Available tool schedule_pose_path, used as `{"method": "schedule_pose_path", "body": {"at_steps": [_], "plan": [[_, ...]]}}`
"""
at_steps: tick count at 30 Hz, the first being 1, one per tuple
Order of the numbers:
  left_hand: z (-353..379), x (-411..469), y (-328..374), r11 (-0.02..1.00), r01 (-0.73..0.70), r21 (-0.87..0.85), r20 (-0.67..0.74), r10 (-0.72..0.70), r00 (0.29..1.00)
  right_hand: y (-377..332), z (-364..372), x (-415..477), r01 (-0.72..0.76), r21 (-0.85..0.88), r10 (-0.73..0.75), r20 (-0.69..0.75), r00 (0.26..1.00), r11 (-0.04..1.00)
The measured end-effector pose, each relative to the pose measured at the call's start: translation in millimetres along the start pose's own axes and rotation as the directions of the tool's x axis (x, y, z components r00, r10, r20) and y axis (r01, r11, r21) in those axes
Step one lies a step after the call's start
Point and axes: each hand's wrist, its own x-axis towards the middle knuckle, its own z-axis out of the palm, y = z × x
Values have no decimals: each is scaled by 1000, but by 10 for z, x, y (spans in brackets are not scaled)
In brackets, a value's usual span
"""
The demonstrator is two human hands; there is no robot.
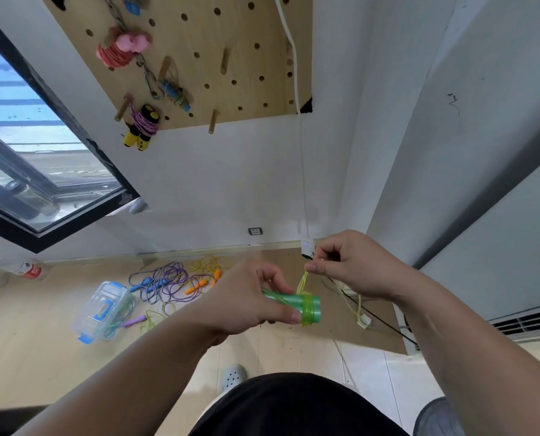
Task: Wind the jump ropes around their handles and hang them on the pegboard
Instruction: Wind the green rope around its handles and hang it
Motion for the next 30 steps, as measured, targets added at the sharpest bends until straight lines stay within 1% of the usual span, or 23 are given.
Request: {"method": "schedule_pose_path", "body": {"at_steps": [2,4,7,9,10,12,14,17,19,22,25,27,30], "plan": [[5,41,-69,993,-17,114,-102,29,994,-107,51,27,6,-87,-9,-39,999,996],[2,74,-84,993,-19,115,-204,42,978,-218,158,-3,14,-125,-25,-87,996,992],[-69,111,-53,999,6,-34,-311,-16,950,-326,306,-110,74,-208,-97,-102,990,975],[-121,129,-42,991,31,-128,-321,-71,944,-342,389,-174,125,-261,-156,-99,983,957],[-128,135,-36,982,49,-183,-316,-106,943,-331,422,-197,139,-250,-172,-114,979,958],[-126,143,-28,937,81,-341,-284,-185,941,-296,462,-238,170,-175,-203,-188,961,970],[-103,133,-7,869,84,-488,-225,-219,949,-252,480,-268,194,-83,-210,-293,933,977],[-74,111,20,788,69,-612,-151,-202,968,-207,471,-296,147,90,-101,-389,916,985],[-44,105,49,741,44,-670,-141,-185,973,-220,465,-322,142,170,-60,-418,907,975],[0,103,117,667,0,-745,-166,-186,968,-267,433,-339,140,355,8,-384,923,925],[8,90,150,622,-41,-782,-191,-178,965,-248,420,-342,121,562,68,-302,951,818],[13,69,150,613,-53,-789,-183,-151,972,-189,410,-345,90,644,78,-228,971,760],[32,22,139,595,-44,-803,-115,-83,990,-88,377,-331,48,725,65,-126,990,687]]}}
